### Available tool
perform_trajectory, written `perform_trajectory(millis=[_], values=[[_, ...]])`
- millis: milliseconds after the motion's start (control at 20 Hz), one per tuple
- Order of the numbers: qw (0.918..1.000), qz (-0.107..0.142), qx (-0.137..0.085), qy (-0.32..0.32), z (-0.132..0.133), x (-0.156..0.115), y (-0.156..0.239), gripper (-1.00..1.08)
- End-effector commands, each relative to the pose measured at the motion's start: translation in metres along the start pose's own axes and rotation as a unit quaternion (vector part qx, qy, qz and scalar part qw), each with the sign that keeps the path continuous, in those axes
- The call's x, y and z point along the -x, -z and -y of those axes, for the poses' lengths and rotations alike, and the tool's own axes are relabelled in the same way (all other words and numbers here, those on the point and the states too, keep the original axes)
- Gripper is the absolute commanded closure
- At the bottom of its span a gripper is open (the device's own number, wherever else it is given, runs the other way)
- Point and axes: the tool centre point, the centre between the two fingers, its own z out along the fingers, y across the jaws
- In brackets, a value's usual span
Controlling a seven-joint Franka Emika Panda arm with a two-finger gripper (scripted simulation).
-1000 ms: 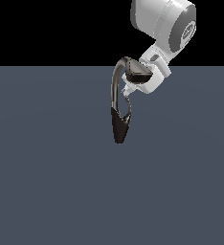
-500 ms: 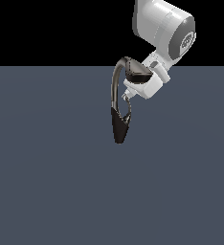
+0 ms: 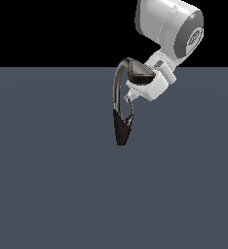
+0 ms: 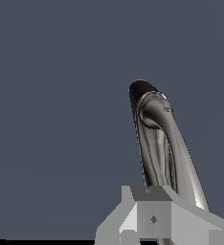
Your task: Turn on the faucet by rotating a designated handle.
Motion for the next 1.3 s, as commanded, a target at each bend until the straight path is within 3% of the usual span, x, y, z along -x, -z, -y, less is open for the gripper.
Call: perform_trajectory(millis=[0,350,450,1100,1200,1250], values=[[1.0,0.0,0.0,0.0,-0.007,0.002,0.0,1.08],[1.0,0.0,0.0,0.0,-0.026,0.009,0.0,1.08],[1.0,-0.004,-0.006,-0.002,-0.021,0.003,0.002,1.08],[1.0,0.0,-0.001,0.0,-0.073,-0.013,0.0,1.08],[0.9999,-0.003,-0.005,0.012,-0.059,-0.002,0.003,1.08],[0.9999,-0.003,-0.005,0.01,-0.063,-0.009,0.002,1.08]])
